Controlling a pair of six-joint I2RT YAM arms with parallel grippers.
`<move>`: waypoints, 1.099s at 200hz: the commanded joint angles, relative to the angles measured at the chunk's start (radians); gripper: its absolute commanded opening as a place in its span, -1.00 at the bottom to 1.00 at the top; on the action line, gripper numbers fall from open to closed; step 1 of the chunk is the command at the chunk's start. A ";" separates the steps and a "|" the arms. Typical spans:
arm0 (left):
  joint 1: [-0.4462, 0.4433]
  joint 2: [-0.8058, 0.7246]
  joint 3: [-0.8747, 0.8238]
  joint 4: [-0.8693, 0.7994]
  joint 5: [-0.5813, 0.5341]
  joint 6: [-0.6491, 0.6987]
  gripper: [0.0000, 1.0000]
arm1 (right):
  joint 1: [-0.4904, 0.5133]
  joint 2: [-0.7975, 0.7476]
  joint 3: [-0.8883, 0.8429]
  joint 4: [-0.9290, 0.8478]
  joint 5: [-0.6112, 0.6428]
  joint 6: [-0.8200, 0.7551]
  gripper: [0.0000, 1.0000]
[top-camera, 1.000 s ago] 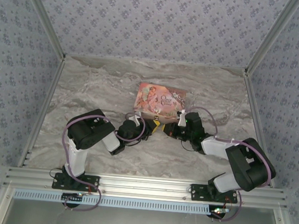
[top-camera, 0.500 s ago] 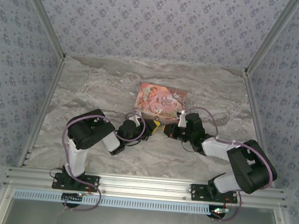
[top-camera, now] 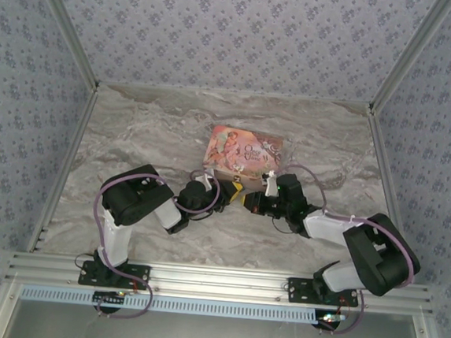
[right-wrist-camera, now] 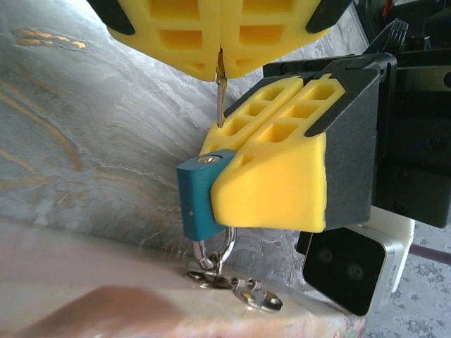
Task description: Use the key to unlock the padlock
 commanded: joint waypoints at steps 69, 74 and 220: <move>-0.008 0.004 0.017 0.028 0.033 0.015 -1.00 | -0.037 0.025 0.029 0.006 -0.016 -0.011 -1.00; -0.009 0.005 0.017 0.028 0.032 0.015 -1.00 | -0.039 0.024 0.027 0.007 -0.016 -0.011 -1.00; -0.009 0.013 0.016 0.031 0.038 0.008 -1.00 | -0.055 0.018 0.046 0.027 -0.031 -0.010 -1.00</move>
